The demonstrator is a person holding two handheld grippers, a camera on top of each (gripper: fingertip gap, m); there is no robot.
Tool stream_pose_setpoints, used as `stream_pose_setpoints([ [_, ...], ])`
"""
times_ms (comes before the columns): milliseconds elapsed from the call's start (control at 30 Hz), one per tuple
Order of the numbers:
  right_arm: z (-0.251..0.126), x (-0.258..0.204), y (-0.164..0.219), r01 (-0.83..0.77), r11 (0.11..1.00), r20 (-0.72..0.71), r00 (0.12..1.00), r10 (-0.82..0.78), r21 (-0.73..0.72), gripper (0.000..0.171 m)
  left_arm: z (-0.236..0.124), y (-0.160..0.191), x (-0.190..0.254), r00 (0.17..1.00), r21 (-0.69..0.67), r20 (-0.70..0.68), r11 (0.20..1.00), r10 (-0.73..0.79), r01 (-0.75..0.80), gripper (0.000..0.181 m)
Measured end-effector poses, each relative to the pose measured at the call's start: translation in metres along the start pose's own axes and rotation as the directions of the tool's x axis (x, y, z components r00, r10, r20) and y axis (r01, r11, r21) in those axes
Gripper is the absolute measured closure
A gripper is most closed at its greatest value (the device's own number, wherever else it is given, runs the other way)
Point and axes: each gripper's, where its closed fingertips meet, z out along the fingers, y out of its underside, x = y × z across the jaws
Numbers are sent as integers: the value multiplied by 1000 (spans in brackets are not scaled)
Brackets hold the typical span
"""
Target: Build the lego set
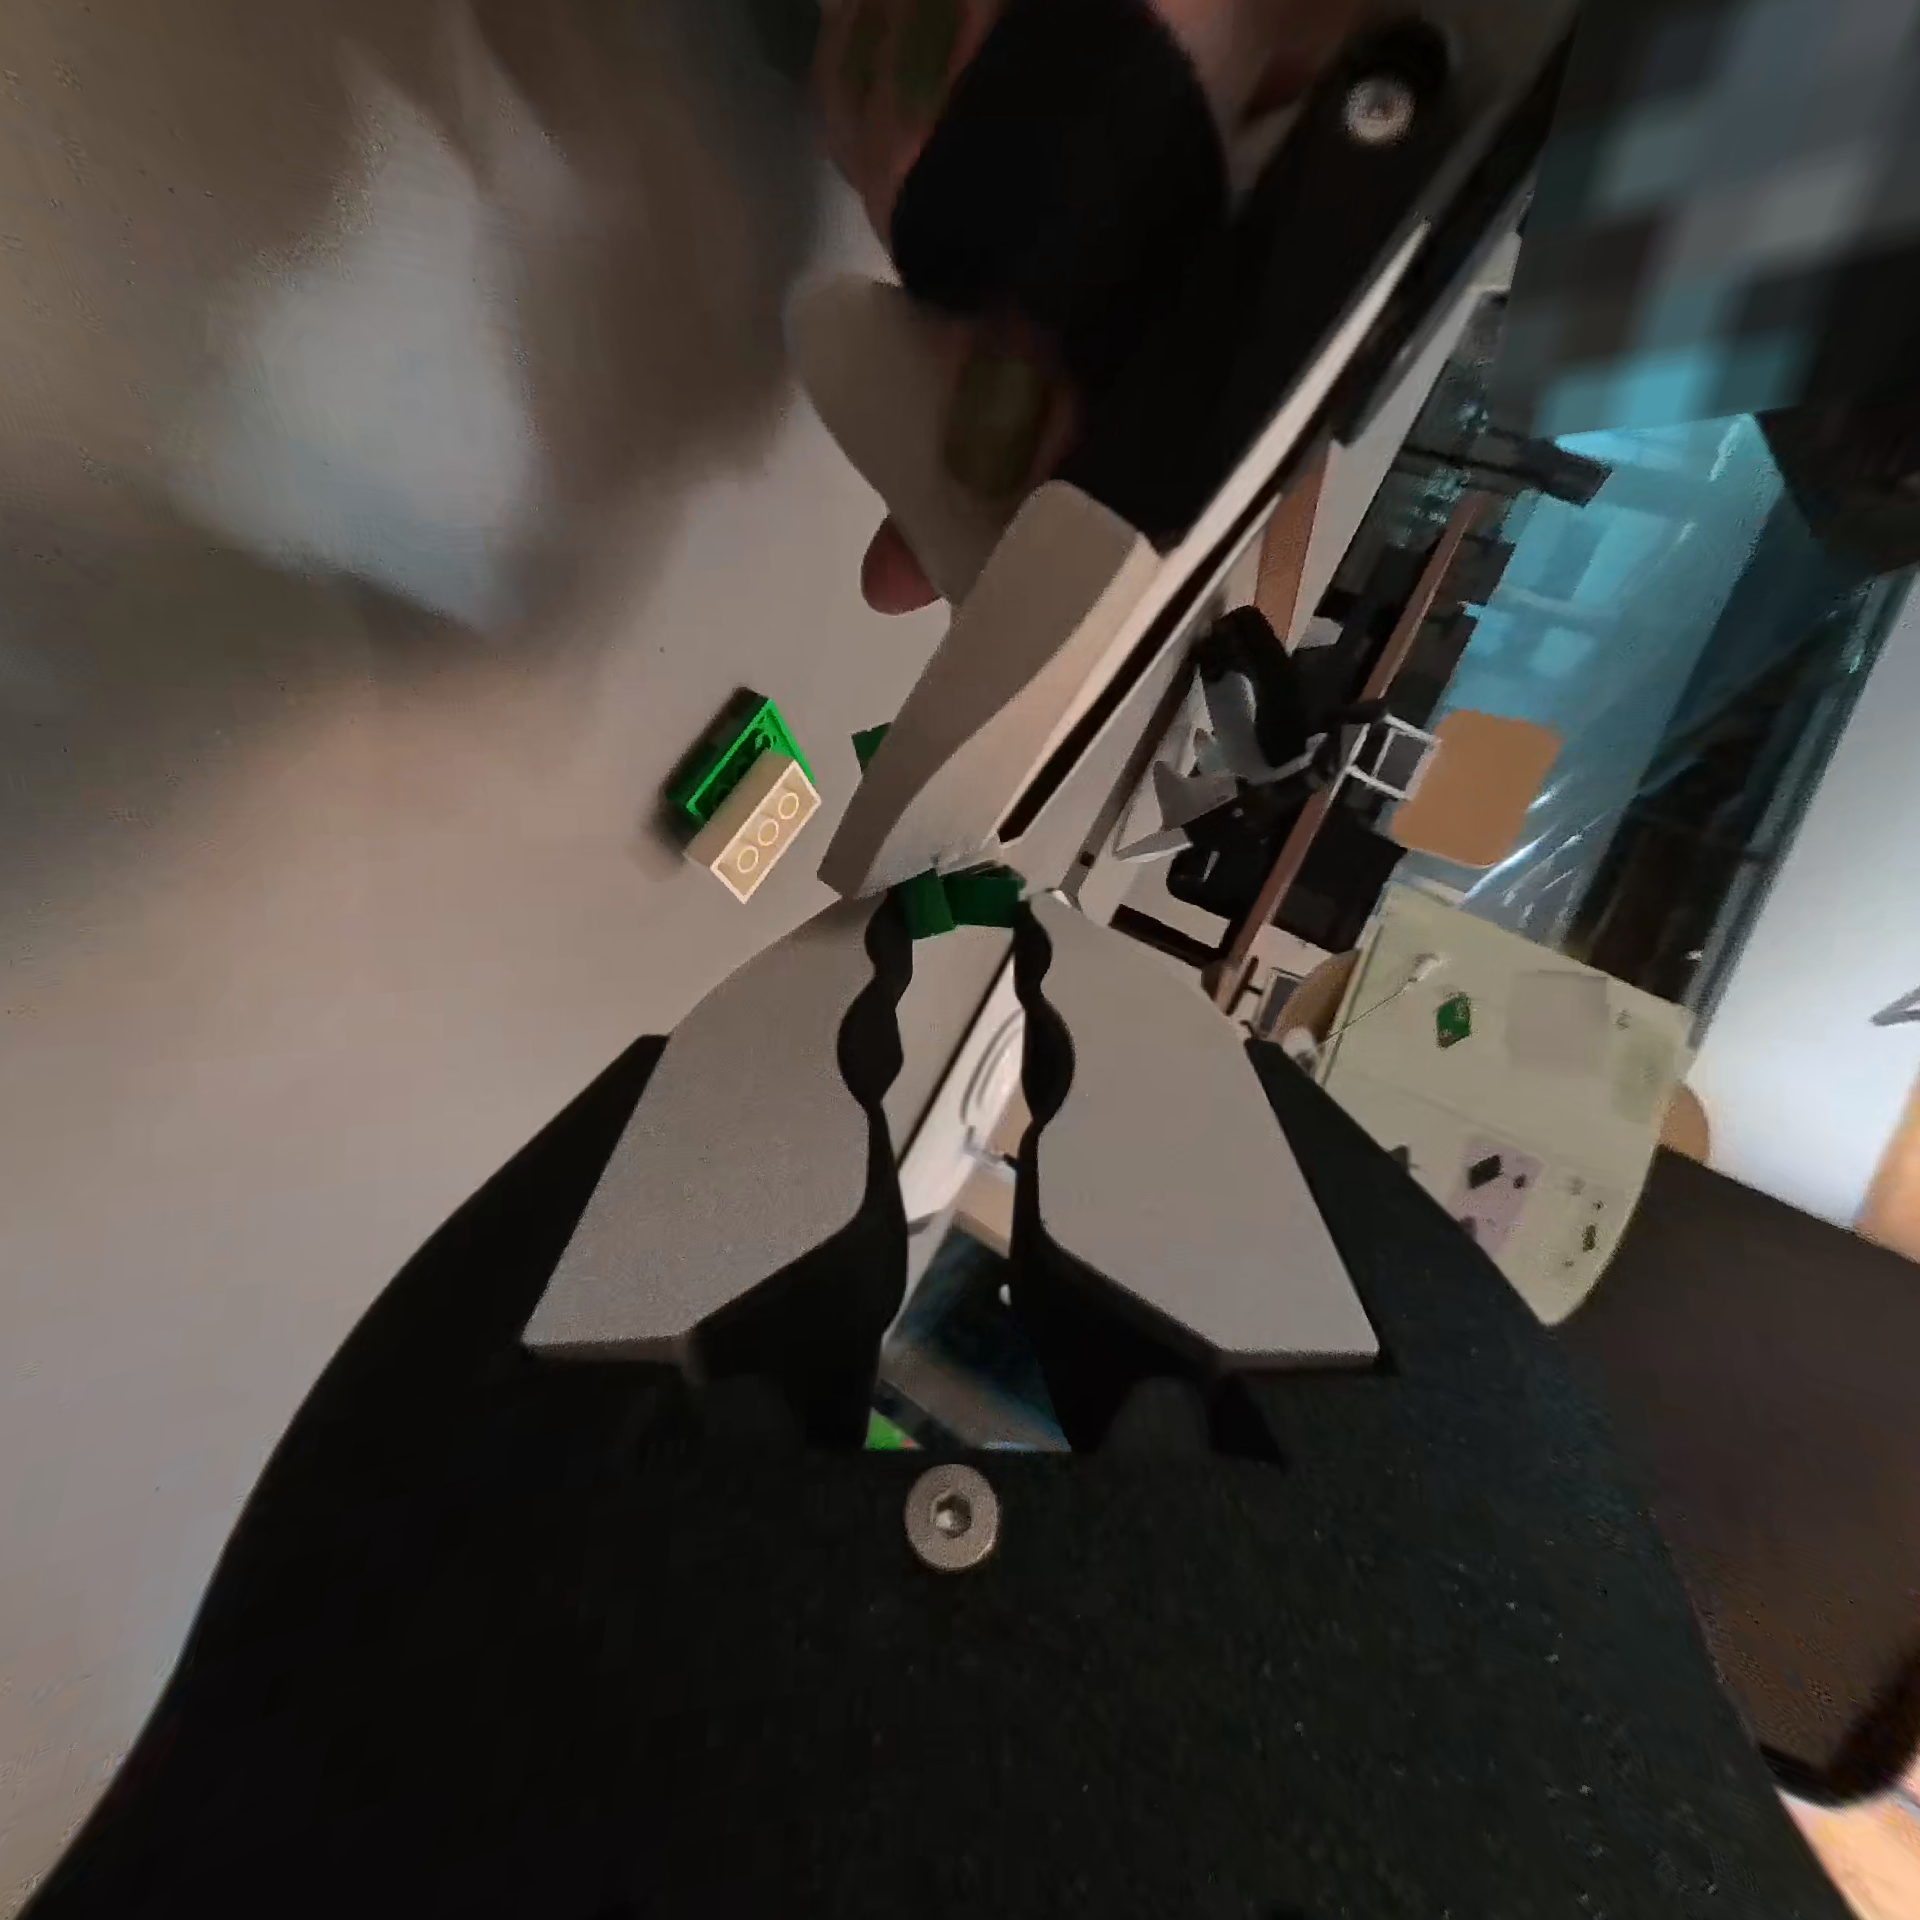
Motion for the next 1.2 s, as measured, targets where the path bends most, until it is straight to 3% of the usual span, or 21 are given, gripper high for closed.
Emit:
stream_pose_setpoints([
  [200, -1, -3, -1, -44, 999, 7, 999, 44, 20, 145, 3, 3, 2, 1000, -17, -17, 1000, -6, 6, 135],
  [367, -5, -3, -4, 12, 999, -23, 1000, -11, 52, 144, 4, 5, 4, 999, -28, -32, 1000, -15, 14, 135],
  [567, -8, -12, -9, 166, 983, -42, 986, -163, 80, 152, 5, 8, 6, 998, -49, -50, 998, -28, 26, 136],
  [867, -12, -14, -10, 160, 985, 3, 987, -161, 68, 153, 5, 8, 9, 997, -49, -72, 999, -16, 12, 136],
  [1067, -6, -9, -11, 180, 981, -24, 984, -179, 71, 153, 1, 7, 3, 999, -56, -35, 998, -5, 3, 136],
  [1200, 8, 7, -20, 154, 981, -124, 982, -140, 115, 153, -19, 3, -10, 999, -49, 43, 999, 4, -2, 136],
])
